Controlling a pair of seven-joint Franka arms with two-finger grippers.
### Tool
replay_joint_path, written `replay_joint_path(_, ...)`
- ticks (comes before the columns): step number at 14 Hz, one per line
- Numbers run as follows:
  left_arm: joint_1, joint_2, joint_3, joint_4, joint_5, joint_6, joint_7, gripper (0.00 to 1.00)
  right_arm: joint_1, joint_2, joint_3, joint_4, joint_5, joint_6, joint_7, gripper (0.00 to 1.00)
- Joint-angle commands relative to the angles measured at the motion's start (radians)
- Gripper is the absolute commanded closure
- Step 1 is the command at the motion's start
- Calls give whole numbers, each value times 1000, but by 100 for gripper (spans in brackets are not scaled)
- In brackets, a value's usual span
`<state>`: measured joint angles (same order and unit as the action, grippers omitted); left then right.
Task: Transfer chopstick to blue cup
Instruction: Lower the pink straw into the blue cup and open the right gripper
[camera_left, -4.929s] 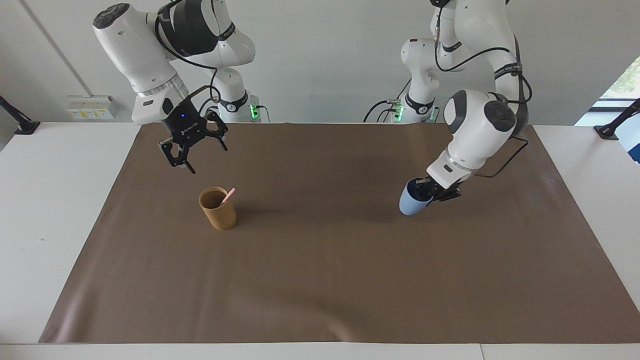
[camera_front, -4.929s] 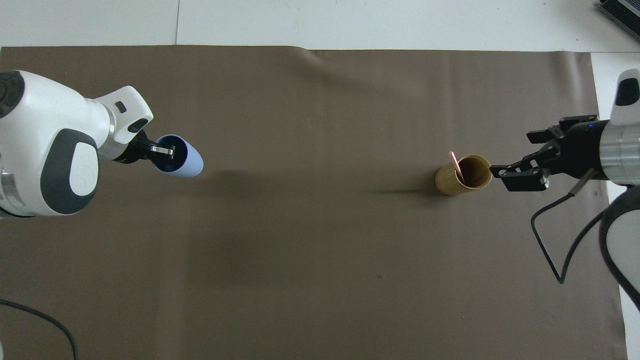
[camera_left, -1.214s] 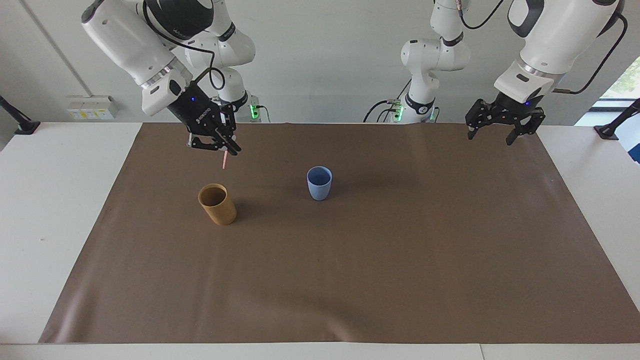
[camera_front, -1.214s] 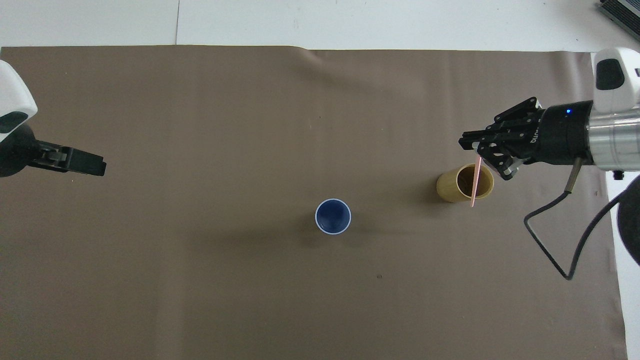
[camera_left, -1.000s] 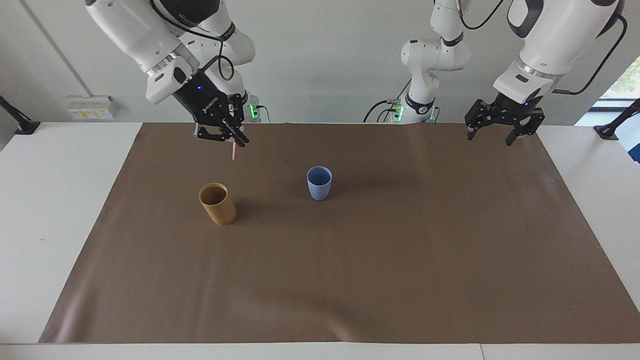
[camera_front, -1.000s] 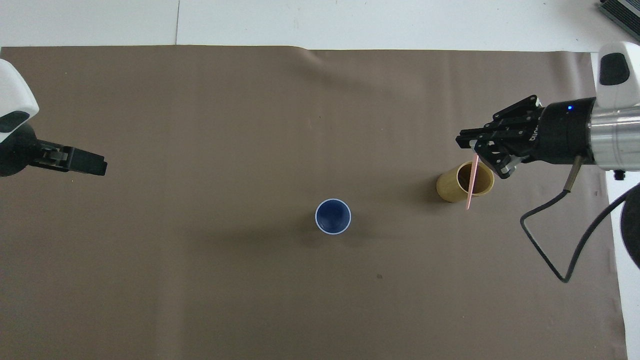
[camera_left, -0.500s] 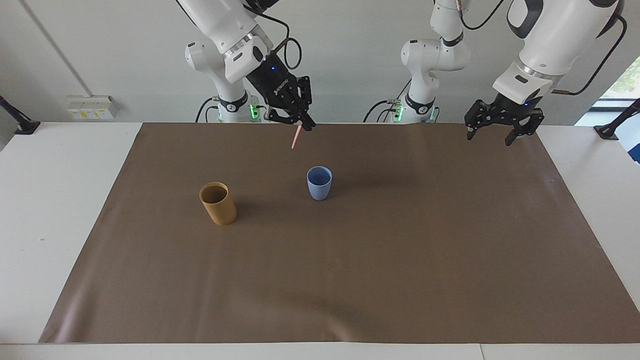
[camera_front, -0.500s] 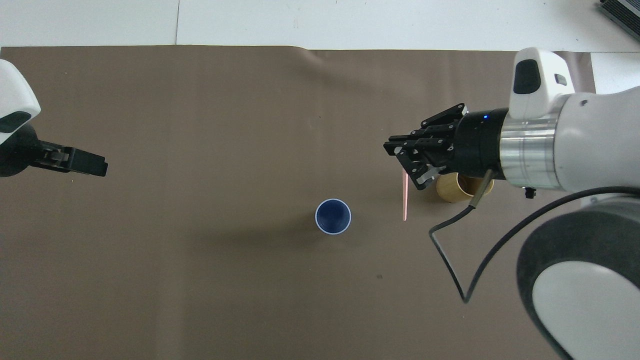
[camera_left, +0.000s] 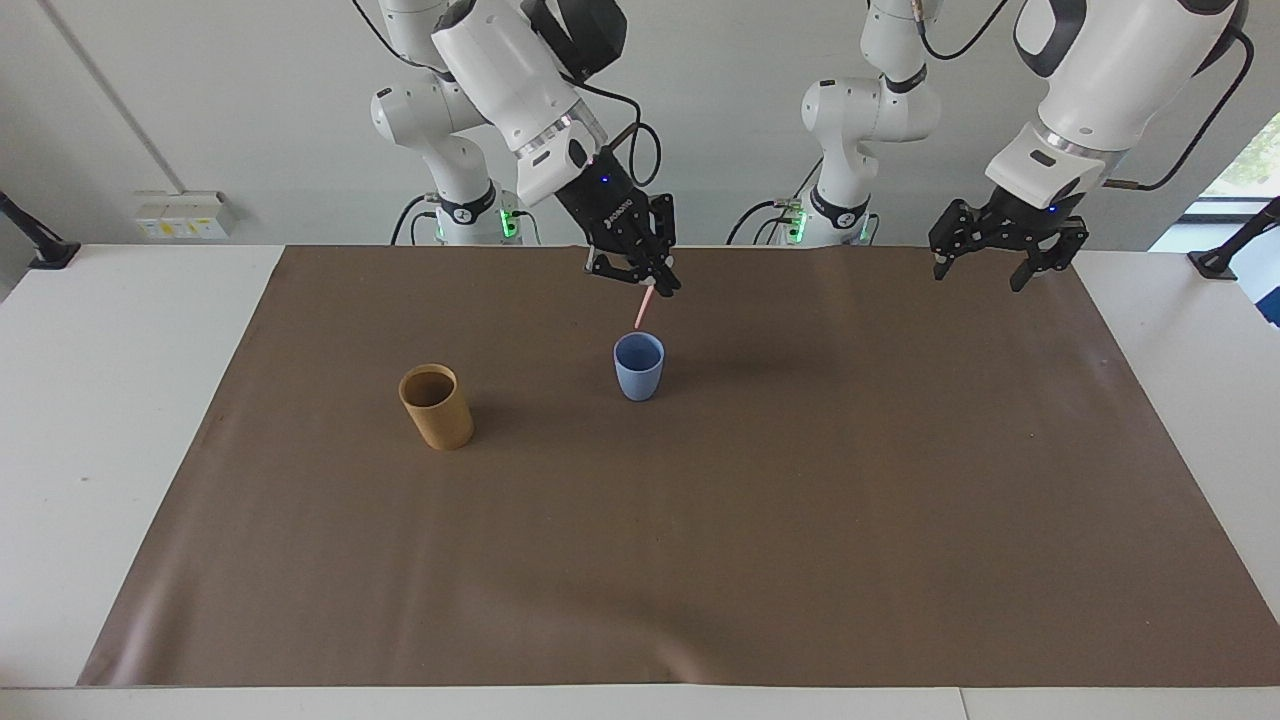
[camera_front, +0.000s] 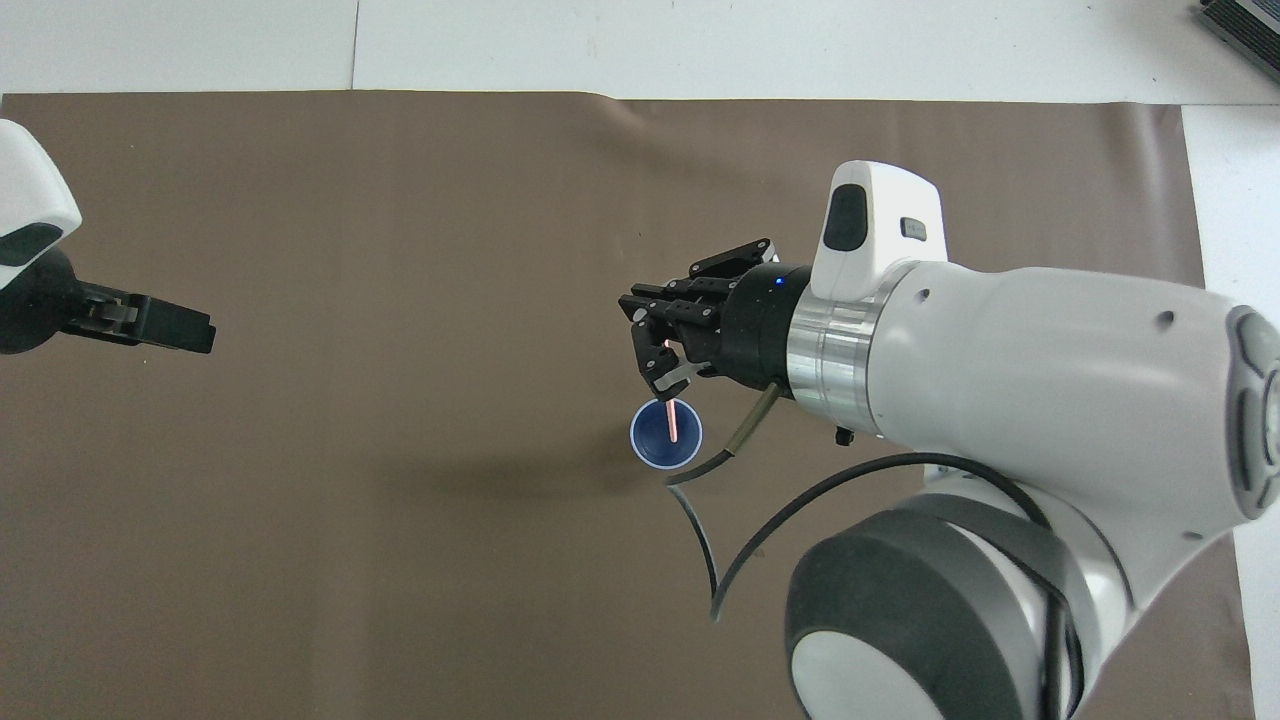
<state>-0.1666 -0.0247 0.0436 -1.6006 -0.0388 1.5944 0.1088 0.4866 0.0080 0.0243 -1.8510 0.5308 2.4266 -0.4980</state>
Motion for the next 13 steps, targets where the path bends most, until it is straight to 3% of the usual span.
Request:
replay_joint_path(1, 12, 6, -8, 21, 16, -24, 8, 0, 26, 32, -1, -27, -14, 69, 4, 100)
replay_joint_path(11, 12, 6, -8, 21, 16, -25, 8, 0, 50, 1, -1, -177, -12, 120, -40, 100)
replay_joint_path(12, 12, 6, -7, 21, 16, -25, 8, 0, 50, 0, -1, -188, -14, 121, -40, 96)
replay_joint_path(13, 12, 6, -8, 19, 16, -25, 8, 0, 50, -2, -3, -195, -12, 118, -39, 61)
